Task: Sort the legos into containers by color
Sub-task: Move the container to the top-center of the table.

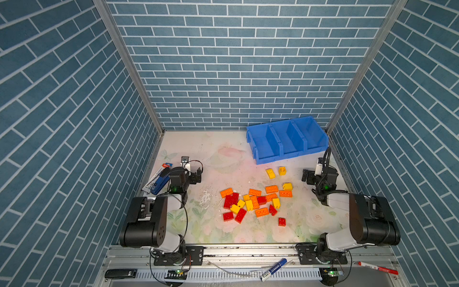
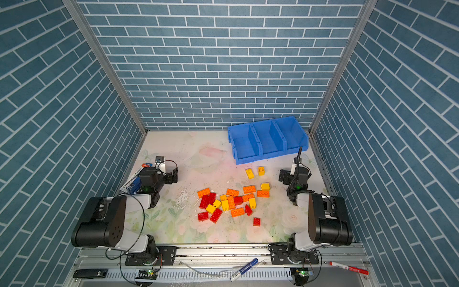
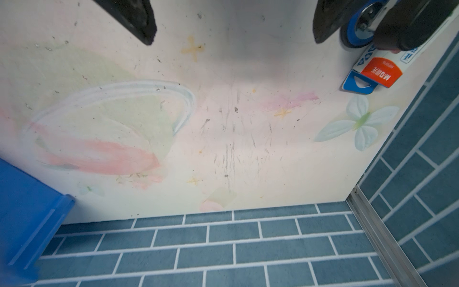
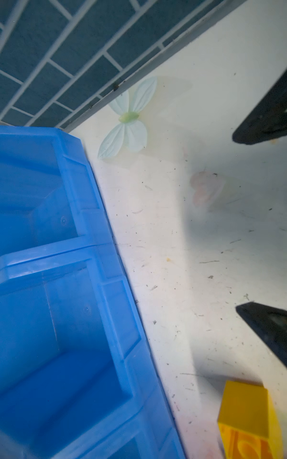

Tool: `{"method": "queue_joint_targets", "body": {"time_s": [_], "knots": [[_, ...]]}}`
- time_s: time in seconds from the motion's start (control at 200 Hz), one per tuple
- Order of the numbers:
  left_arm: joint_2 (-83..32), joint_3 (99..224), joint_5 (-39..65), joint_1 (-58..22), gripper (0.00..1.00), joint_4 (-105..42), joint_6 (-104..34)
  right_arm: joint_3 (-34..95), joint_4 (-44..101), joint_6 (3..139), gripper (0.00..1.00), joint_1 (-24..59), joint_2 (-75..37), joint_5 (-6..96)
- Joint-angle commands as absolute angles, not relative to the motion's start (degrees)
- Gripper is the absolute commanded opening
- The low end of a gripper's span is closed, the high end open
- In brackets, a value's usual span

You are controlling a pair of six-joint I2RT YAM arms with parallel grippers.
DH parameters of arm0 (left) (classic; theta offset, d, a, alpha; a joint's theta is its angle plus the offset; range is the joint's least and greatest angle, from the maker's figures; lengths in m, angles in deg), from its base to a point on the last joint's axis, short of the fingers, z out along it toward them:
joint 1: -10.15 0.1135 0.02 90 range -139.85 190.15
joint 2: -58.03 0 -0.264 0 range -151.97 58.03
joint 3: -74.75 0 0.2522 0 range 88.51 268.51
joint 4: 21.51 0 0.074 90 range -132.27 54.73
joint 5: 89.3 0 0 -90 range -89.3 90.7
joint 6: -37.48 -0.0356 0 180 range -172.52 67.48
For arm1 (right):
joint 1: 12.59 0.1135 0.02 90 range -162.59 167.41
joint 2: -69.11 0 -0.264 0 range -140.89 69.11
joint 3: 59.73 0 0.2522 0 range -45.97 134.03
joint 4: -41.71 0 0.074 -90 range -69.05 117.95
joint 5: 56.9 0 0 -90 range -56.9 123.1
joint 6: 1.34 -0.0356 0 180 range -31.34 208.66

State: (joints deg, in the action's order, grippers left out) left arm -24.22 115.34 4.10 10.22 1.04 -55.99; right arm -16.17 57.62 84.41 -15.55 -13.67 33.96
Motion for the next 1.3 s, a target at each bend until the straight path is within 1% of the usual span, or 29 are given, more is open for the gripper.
{"method": "queue_joint_targets", "body": {"time_s": [0.0,0.06,0.12,0.21,0.25,0.38,0.44,0.52,0.58,0.67,0.76,0.835,0.915,0.95,1.08,1.15,1.295], "knots": [[-18.6,124.05,-6.78,8.16,0.99,-14.25,-52.8,-2.79,39.6,83.25,0.99,-15.75,-8.02,32.87],[-17.67,129.69,-10.8,6.85,0.99,-20.7,-46.83,2.56,36.0,80.66,0.99,-15.76,-9.27,30.12],[-18.47,135.86,-13.34,4.9,0.99,-28.2,-40.83,9.36,30.94,80.05,0.99,-16.54,-12.8,31.42],[-21.6,143.74,-15.62,-0.15,0.99,-36.48,-35.81,21.63,21.19,81.49,0.97,-17.74,-21.74,36.81],[-22.77,146.07,-15.56,-2.86,0.99,-38.09,-34.81,27.39,16.61,82.94,0.96,-18.11,-26.3,40.22],[-26.31,152.14,-17.19,-10.48,0.99,-42.7,-31.99,43.3,5.14,86.22,0.98,-18.21,-39.61,47.68],[-27.61,153.55,-15.35,-12.0,0.99,-43.82,-30.43,49.41,1.28,87.46,0.92,-18.21,-44.89,52.72],[-28.97,154.88,-14.44,-13.72,0.99,-45.06,-28.7,56.52,-2.11,87.26,0.88,-18.13,-51.2,57.33],[-29.87,155.3,-13.56,-14.64,0.99,-45.41,-28.27,61.45,-3.91,86.68,0.87,-17.74,-55.3,56.71],[-30.83,155.39,-11.93,-15.4,0.99,-45.29,-28.01,68.45,-6.88,85.82,0.84,-16.93,-61.39,52.62],[-31.51,155.22,-11.13,-15.59,0.99,-45.42,-27.57,74.66,-10.23,85.06,0.72,-15.99,-65.19,50.13],[-31.82,154.97,-10.83,-15.68,0.99,-45.55,-27.48,75.75,-10.86,84.8,0.6,-14.59,-65.83,47.75],[-31.94,154.87,-10.68,-15.65,0.99,-45.81,-27.65,74.33,-9.91,84.95,0.43,-12.35,-64.67,43.38],[-32.01,154.87,-10.58,-15.69,0.99,-46.04,-27.89,73.22,-9.27,85.18,0.38,-11.18,-63.9,41.55],[-31.83,154.78,-11.31,-15.65,0.99,-46.71,-28.52,66.25,-5.03,84.11,0.32,-6.33,-59.56,33.64],[-31.58,154.69,-12.28,-15.61,0.99,-47.37,-28.75,61.52,-2.5,82.31,0.28,-3.39,-57.05,31.08],[-30.41,154.45,-15.88,-15.6,0.99,-49.22,-29.43,53.17,1.47,76.43,0.26,2.64,-52.25,27.45]]}}
